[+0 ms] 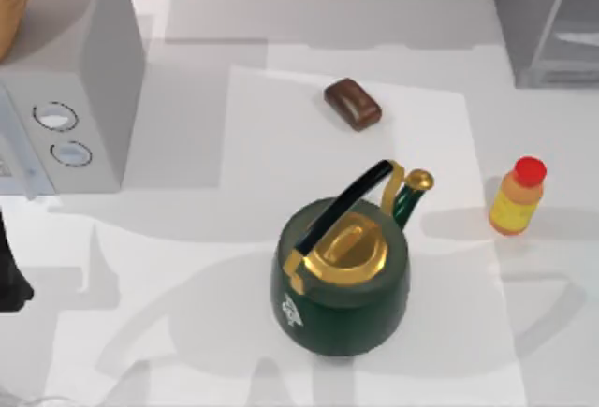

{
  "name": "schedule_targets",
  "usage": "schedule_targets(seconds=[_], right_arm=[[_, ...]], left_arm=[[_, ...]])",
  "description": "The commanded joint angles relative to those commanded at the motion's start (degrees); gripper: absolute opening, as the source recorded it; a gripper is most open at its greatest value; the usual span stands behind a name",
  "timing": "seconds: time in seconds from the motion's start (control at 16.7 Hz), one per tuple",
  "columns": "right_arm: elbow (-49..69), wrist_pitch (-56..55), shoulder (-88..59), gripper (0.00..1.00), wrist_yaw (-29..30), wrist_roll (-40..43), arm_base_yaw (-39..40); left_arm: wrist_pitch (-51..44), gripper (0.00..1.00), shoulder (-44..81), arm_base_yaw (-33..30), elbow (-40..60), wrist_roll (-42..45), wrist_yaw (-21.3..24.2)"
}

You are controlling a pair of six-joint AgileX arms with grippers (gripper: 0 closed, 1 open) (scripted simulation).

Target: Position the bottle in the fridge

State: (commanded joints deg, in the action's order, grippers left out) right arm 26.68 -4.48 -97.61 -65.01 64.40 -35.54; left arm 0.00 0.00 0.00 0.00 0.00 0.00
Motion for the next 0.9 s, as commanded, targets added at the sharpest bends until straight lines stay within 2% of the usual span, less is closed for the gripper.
schedule_targets(seconds=[0.48, 0.9], right_arm=[[0.00, 0.00, 0.00, 0.03, 0.00, 0.00, 0.00], [0.00, 0.00, 0.00, 0.01, 0.00, 0.00, 0.00]], left_arm=[[0.00, 1.00, 0.00, 0.00, 0.00, 0.00, 0.00], [0.00, 1.00, 0.00, 0.00, 0.00, 0.00, 0.00]])
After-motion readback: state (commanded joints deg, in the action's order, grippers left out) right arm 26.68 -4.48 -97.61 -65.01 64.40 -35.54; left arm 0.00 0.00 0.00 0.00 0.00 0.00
